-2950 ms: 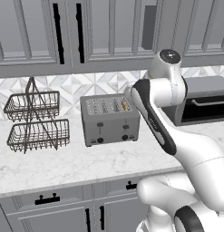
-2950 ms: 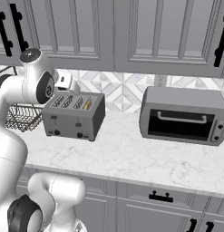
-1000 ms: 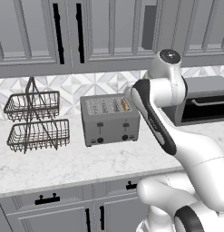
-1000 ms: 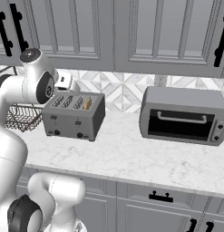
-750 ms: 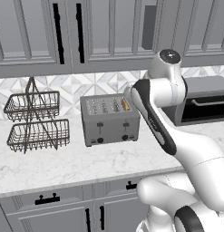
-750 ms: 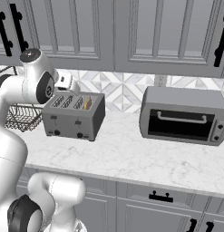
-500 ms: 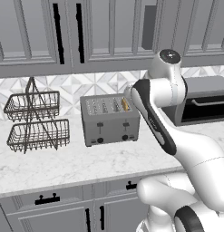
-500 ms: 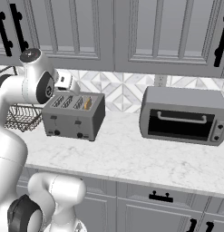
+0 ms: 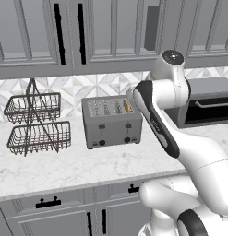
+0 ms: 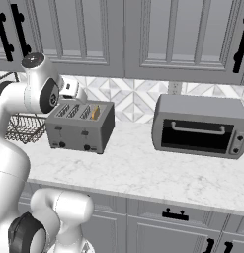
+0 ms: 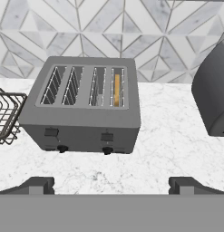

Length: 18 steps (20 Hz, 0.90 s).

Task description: Start the toaster. Once the lever pops up, take the bread to the plate on the dining counter.

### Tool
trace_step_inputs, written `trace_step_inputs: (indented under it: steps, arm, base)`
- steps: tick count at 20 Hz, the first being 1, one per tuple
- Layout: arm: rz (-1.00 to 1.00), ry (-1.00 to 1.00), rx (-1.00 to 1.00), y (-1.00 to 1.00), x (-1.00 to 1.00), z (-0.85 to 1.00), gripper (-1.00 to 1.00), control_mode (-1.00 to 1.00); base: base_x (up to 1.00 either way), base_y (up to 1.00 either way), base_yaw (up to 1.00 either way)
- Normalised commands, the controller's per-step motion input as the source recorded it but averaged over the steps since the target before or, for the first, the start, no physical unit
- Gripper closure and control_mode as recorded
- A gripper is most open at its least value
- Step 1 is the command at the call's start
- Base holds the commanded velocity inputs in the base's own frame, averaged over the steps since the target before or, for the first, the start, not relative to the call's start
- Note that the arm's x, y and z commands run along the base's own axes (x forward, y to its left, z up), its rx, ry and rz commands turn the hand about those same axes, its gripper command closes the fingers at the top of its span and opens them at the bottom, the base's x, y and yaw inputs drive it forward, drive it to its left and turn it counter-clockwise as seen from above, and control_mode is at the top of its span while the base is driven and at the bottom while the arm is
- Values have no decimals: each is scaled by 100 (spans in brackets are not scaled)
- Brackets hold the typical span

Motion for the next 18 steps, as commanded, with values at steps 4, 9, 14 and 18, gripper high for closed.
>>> trace_step_inputs:
  steps: [4, 9, 14, 18]
  arm:
    - [0, 0, 0, 0, 0, 0, -100, -100]
    - [0, 0, 0, 0, 0, 0, -100, -100]
    - [0, 0, 0, 0, 0, 0, -100, -100]
    - [0, 0, 0, 0, 0, 0, -100, -100]
  base:
    - [0, 0, 0]
    - [0, 0, 0]
    - [0, 0, 0]
    - [0, 0, 0]
